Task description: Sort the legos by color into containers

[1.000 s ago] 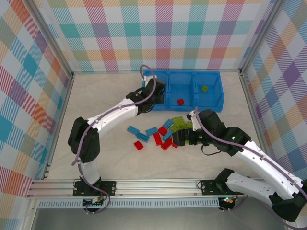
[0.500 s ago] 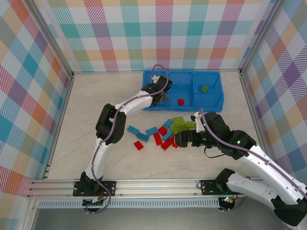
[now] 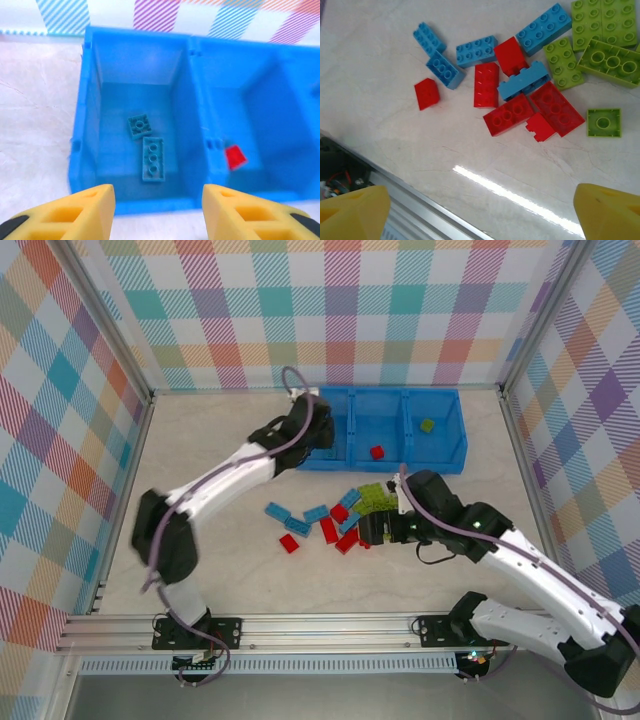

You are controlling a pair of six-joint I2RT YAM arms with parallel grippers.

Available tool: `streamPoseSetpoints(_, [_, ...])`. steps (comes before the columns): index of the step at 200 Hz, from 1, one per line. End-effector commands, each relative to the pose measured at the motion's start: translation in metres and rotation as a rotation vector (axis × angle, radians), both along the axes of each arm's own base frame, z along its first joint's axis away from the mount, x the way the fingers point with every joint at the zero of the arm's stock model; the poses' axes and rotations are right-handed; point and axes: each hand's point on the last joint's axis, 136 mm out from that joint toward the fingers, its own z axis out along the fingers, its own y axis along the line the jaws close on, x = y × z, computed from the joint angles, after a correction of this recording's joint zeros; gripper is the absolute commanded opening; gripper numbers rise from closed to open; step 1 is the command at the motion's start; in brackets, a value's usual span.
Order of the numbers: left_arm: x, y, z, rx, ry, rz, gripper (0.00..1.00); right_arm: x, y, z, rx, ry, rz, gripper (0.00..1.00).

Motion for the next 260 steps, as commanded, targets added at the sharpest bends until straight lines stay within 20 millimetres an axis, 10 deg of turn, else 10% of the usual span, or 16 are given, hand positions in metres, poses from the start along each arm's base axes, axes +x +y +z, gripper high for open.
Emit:
streamPoseSetpoints(1, [-0.059,-0.005,0.052,-0.046,-0.148,-0.134,0.48,0.011,0.007,-0.009,-0.065,-0.027,0.038,0.89])
streamPoseSetpoints(44, [-0.185,0.023,0.054,0.143,-0.176,-0.553,0.54,0.038,0.033,-0.042,-0.174,-0.023,0.120,0.75])
streamPoseSetpoints(87, [-0.275,0.060,0.008,0.261,-0.194,-0.925,0.59,0.060,0.067,-0.071,-0.206,-0.008,0.212,0.70])
streamPoseSetpoints(153, [-0.317,0.065,-0.034,0.334,-0.301,-1.207,0.75,0.095,0.080,-0.122,-0.401,0.023,0.267,0.64])
streamPoseSetpoints(260, [-0.314,0.068,-0.059,0.390,-0.245,-1.220,0.82,0.107,0.083,-0.162,-0.469,0.061,0.250,0.46])
